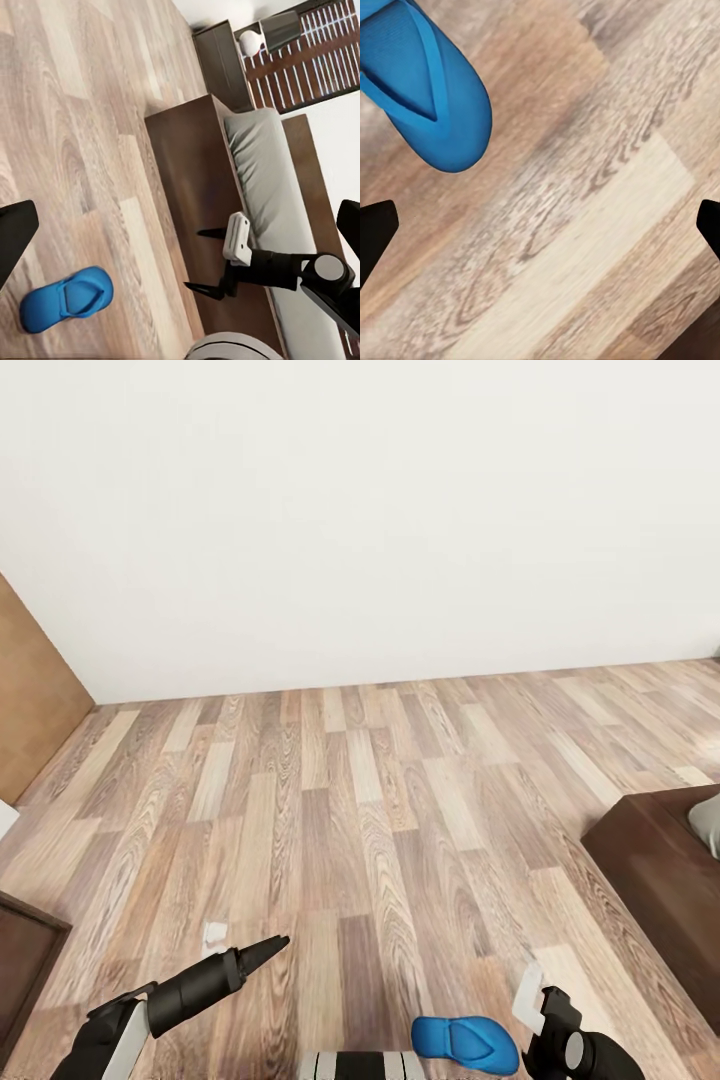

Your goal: In the bedroom, move the book from the bed onto either nightstand, and place the two sandals side by side next to the bed.

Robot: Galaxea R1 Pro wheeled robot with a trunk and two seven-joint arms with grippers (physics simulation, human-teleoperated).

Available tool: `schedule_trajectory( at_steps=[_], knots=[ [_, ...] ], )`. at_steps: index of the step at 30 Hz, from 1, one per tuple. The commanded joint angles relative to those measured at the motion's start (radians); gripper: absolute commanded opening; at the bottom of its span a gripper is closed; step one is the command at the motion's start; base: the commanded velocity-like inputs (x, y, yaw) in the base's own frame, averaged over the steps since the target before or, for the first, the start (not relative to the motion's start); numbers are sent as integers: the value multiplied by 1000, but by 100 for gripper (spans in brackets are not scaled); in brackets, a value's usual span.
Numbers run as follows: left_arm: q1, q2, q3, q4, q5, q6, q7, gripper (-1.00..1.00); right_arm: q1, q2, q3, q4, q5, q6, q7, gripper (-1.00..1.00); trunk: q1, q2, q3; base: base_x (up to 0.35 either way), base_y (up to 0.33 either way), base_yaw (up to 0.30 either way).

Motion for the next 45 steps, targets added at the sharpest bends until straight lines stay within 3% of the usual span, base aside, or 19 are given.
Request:
schedule_trajectory(
  at_steps=[1,10,14,18,20,24,25,27,28,29,33,35,37,38,40,45],
  knots=[
    [0,0,0,0,4,10,-2,100,0,0,0,-2,8,2,8,100,0,-1,-5,0,0,0],
    [0,0,0,0,4,10,-2,100,0,0,0,1,9,1,-1,100,4,-3,-40,0,0,0],
    [0,0,1,0,4,10,-3,100,0,0,1,3,8,-4,-68,100,6,-4,-55,0,0,0],
    [0,0,2,0,4,10,-3,100,0,3,3,69,8,-9,-188,100,8,-5,-70,0,0,0],
    [-1,0,2,0,4,10,-2,100,0,33,15,161,13,-12,-341,100,9,-5,-78,0,0,0],
    [-1,0,2,1,4,10,-2,100,0,58,44,231,19,-14,-510,100,11,-6,-94,0,0,0],
    [-1,0,1,1,4,10,-1,100,-1,63,53,247,20,-16,-581,100,11,-6,-98,0,0,0],
    [-1,0,1,1,3,10,-1,100,-4,65,58,257,20,-35,-625,100,12,-7,-105,0,0,0],
    [0,0,2,1,3,10,-2,100,-122,67,56,262,-7,-300,-669,100,12,-7,-109,0,0,0],
    [0,0,2,1,3,10,-2,100,-126,67,55,262,-19,-317,-669,100,13,-7,-113,0,0,0],
    [-1,0,1,5,3,10,-1,100,-141,64,50,263,-253,-407,-670,100,15,-8,-128,0,0,0],
    [-1,0,1,14,2,10,-1,100,-152,60,50,263,-336,-423,-669,100,16,-9,-136,0,0,0],
    [0,-1,2,19,2,10,-1,100,-187,58,50,263,-366,-428,-669,100,16,-9,-144,0,0,0],
    [-1,0,2,22,2,10,-2,100,-236,58,49,266,-384,-431,-668,100,17,-9,-148,0,0,0],
    [-1,0,2,23,2,10,-2,100,-276,57,50,268,-393,-431,-666,100,18,-10,-156,0,0,0],
    [-1,0,2,24,2,10,-1,100,-311,56,49,269,-402,-422,-659,100,20,-11,-175,0,0,0]
  ],
)
